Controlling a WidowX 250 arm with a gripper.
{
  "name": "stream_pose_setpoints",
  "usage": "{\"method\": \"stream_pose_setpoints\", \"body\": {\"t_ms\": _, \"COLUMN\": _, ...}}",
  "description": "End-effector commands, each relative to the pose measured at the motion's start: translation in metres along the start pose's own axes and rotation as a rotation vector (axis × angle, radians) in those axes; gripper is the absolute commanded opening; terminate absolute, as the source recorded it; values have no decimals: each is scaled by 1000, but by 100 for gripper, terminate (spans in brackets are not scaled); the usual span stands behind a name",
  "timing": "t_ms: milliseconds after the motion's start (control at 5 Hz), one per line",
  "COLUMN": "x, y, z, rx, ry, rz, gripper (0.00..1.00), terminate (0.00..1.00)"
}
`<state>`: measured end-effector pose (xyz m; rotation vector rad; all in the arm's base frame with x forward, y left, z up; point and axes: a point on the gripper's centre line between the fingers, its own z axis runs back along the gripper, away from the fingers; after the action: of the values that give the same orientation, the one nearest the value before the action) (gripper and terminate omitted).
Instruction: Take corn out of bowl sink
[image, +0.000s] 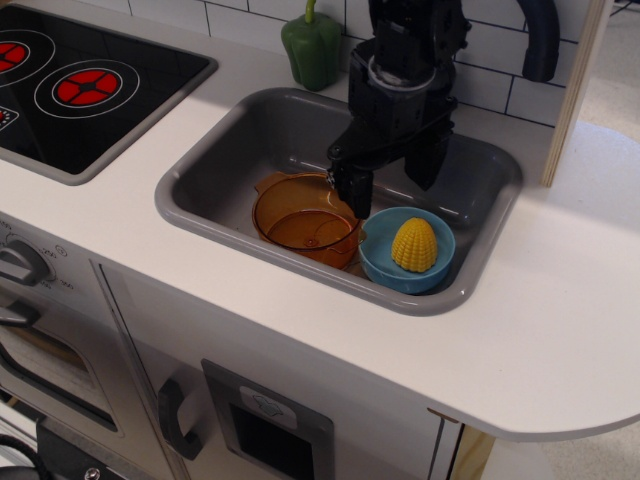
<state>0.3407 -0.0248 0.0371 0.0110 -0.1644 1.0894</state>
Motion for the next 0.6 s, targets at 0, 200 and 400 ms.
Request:
{"method": "stream_pose_setpoints", "body": {"t_ms": 0, "x": -6, "y": -12, "z": 0, "rx": -35, "ry": -30, "rz": 22, "gripper": 100, "terminate": 0}}
{"method": "stream_pose_setpoints", "body": {"t_ms": 200, "x": -13, "y": -11, "z": -6, "rx": -30, "ry": -22, "rz": 26, "gripper": 100, "terminate": 0}}
{"method": "stream_pose_setpoints", "body": {"t_ms": 400, "x": -19, "y": -8, "z": -8, "rx": -28, "ry": -25, "rz": 28, "gripper": 100, "terminate": 0}}
